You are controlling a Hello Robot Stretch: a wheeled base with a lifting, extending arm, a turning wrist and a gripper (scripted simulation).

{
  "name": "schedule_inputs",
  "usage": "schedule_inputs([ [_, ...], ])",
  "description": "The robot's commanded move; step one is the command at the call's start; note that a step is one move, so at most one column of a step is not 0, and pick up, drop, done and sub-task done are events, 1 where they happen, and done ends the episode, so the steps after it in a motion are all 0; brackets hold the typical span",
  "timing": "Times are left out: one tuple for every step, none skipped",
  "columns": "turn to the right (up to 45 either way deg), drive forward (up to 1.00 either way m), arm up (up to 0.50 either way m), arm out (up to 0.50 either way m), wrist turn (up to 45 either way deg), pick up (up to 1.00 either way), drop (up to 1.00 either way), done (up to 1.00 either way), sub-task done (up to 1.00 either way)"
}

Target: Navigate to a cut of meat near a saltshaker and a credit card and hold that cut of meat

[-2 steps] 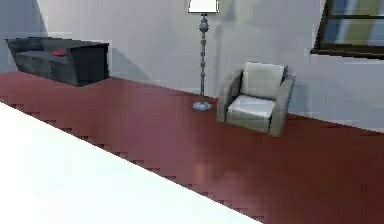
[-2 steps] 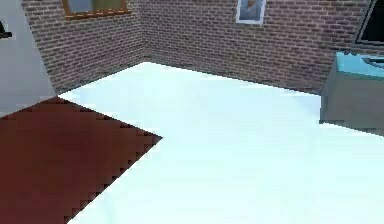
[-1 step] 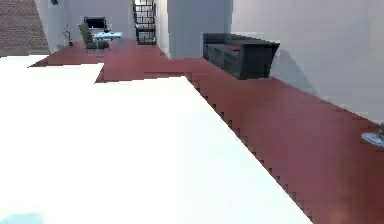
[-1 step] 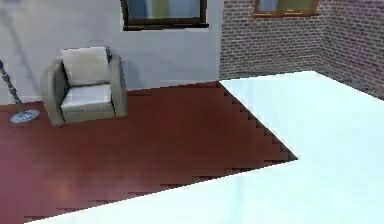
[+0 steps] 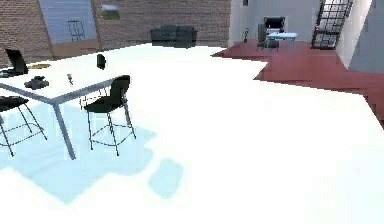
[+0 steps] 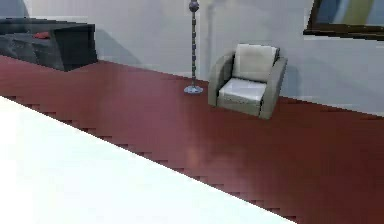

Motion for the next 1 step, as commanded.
schedule_inputs([
  [0.0, 1.00, 0.00, 0.00, 0.0, 0.00, 0.00, 0.00, 0.00],
])
